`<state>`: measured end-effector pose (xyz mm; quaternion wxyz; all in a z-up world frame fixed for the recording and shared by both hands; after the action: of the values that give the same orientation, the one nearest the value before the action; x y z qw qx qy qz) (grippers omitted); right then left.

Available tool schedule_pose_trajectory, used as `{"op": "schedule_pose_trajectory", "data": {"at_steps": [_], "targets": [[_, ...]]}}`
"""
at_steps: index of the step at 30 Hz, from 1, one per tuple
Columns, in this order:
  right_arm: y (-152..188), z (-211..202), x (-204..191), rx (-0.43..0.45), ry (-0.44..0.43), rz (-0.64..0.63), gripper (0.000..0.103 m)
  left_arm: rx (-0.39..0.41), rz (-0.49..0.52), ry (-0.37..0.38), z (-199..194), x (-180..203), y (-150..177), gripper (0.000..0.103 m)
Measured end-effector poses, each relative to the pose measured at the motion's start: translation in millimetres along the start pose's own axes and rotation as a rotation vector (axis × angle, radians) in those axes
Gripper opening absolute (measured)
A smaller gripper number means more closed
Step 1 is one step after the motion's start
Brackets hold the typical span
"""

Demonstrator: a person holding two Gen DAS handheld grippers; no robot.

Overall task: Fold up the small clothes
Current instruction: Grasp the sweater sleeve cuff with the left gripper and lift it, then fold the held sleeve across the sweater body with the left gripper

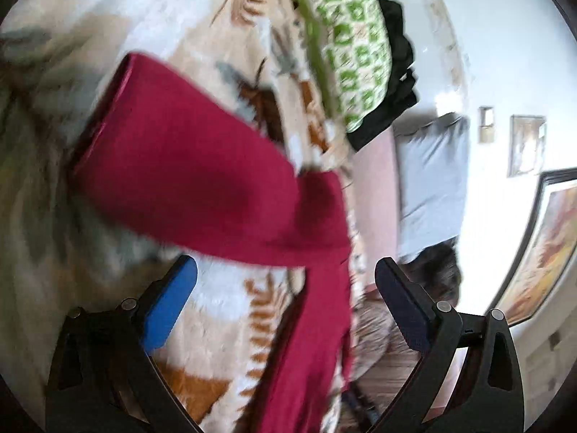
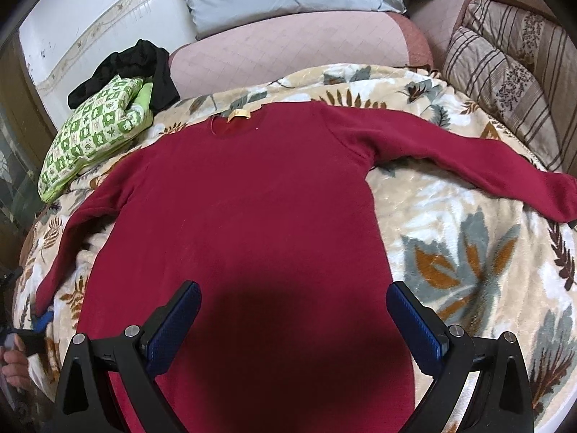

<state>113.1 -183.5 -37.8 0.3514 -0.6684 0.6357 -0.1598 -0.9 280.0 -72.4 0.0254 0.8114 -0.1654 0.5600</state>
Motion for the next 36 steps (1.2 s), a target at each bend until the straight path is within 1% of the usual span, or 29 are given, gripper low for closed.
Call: {"op": "schedule_pose_trajectory", "data": {"at_steps": [1,3,5,7,8,9,10,11,12,13,14,15,16,17,18,19,21,22,23,24,26,27,29,30,31,33,34,36], "targets": [[0.5,1.5,-0.5,-0.005,-0.005,0.002,0.102,0.006,0.011,0.021,2.3,3.4,-6.5,0.1],[1.2,3.3,-2.2,-0.013,-0.013,0.003,0.102,0.032,0.021,0.026,4.1,6.8,-17.9,0.1],[1.6,4.6,-4.0,-0.017,-0.017,-0.001,0.102,0.077,0.008,0.028,0.7,8.2,-30.7,0.1],[1.0,5.0,-4.4,-0.016,-0.019,-0.002,0.102,0.143,0.008,0.03,-9.7,7.1,-40.9,0.1],[0.7,5.4,-4.1,-0.016,-0.02,0.001,0.102,0.157,0.011,0.024,-10.9,6.0,-43.2,0.1],[0.6,6.1,-3.7,-0.017,-0.021,0.006,0.102,0.159,0.017,-0.015,-7.8,1.2,-44.7,0.099],[0.7,6.7,-3.3,-0.02,-0.025,0.012,0.102,0.158,0.02,-0.044,-6.1,-2.6,-45.1,0.092],[1.0,7.8,-3.3,-0.024,-0.03,0.021,0.102,0.154,0.031,-0.104,-3.4,-8.0,-44.1,0.081],[1.3,8.5,-3.7,-0.028,-0.035,0.027,0.102,0.154,0.044,-0.161,-2.2,-11.8,-43.2,0.074],[2.0,9.3,-4.0,-0.033,-0.039,0.031,0.102,0.16,0.061,-0.235,-1.1,-15.9,-42.2,0.057],[2.9,10.2,-5.0,-0.039,-0.042,0.029,0.102,0.163,0.066,-0.272,-0.5,-17.7,-41.6,0.04],[3.4,10.3,-5.6,-0.041,-0.041,0.026,0.102,0.173,0.066,-0.317,-1.5,-20.8,-42.1,0.026],[3.7,9.5,-5.7,-0.04,-0.04,0.022,0.102,0.183,0.062,-0.379,-3.4,-26.3,-42.9,0.006],[3.6,8.5,-5.7,-0.037,-0.039,0.022,0.102,0.188,0.044,-0.404,-5.5,-30.9,-43.4,0.006],[3.4,7.1,-4.5,-0.034,-0.038,0.024,0.102,0.201,0.036,-0.414,-8.7,-32.0,-43.0,0.006],[2.8,6.0,-2.5,-0.031,-0.036,0.026,0.102,0.228,0.05,-0.458,-13.1,-27.0,-44.5,0.005],[2.3,1.9,4.1,-0.025,-0.03,0.038,0.102,0.303,0.122,-0.501,-20.4,0.0,-52.4,0.005],[1.9,-0.6,9.3,-0.023,-0.027,0.047,0.102,0.341,0.166,-0.503,-20.8,19.7,-58.5,0.005],[1.8,-2.3,12.7,-0.023,-0.028,0.053,0.102,0.372,0.217,-0.491,-20.1,41.9,-63.5,0.005],[1.8,-4.3,16.3,-0.025,-0.031,0.056,0.102,0.382,0.261,-0.471,-15.6,62.5,-66.5,0.005],[1.6,-9.6,25.2,-0.024,-0.032,0.059,0.102,0.34,0.364,-0.352,11.5,123.3,-64.5,0.005],[1.6,-12.5,30.1,-0.024,-0.034,0.063,0.102,0.31,0.42,-0.296,26.3,151.8,-56.9,0.005],[1.7,-17.9,41.1,-0.022,-0.034,0.075,0.102,0.21,0.596,-0.165,71.8,222.9,-18.0,0.005],[1.5,-20.0,46.8,-0.018,-0.03,0.088,0.102,0.189,0.647,-0.135,83.3,241.2,-2.5,0.005],[1.2,-21.2,51.6,-0.016,-0.028,0.098,0.102,0.158,0.72,-0.093,102.3,267.0,25.5,0.005],[0.9,-22.2,61.0,-0.019,-0.015,0.121,0.102,0.105,0.779,-0.032,127.3,293.8,66.8,0.005],[1.0,-22.4,65.5,-0.022,-0.008,0.128,0.102,0.065,0.8,-0.003,141.9,303.1,90.3,0.005],[0.9,-23.5,70.3,-0.024,-0.007,0.133,0.102,0.017,0.852,0.017,166.0,312.5,129.0,0.005]]}}
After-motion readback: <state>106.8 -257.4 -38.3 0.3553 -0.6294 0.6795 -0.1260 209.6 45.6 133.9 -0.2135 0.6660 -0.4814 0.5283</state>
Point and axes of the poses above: each gripper's, at about its wrist camera, not at the fingertips, and z roughly the way its jaws point, x to its right, y to its underside, the point moved 6 cm from there along z, roughly the way its jaws point, and after that the axes turned 6 degrees about x, right-handed, at the moved point
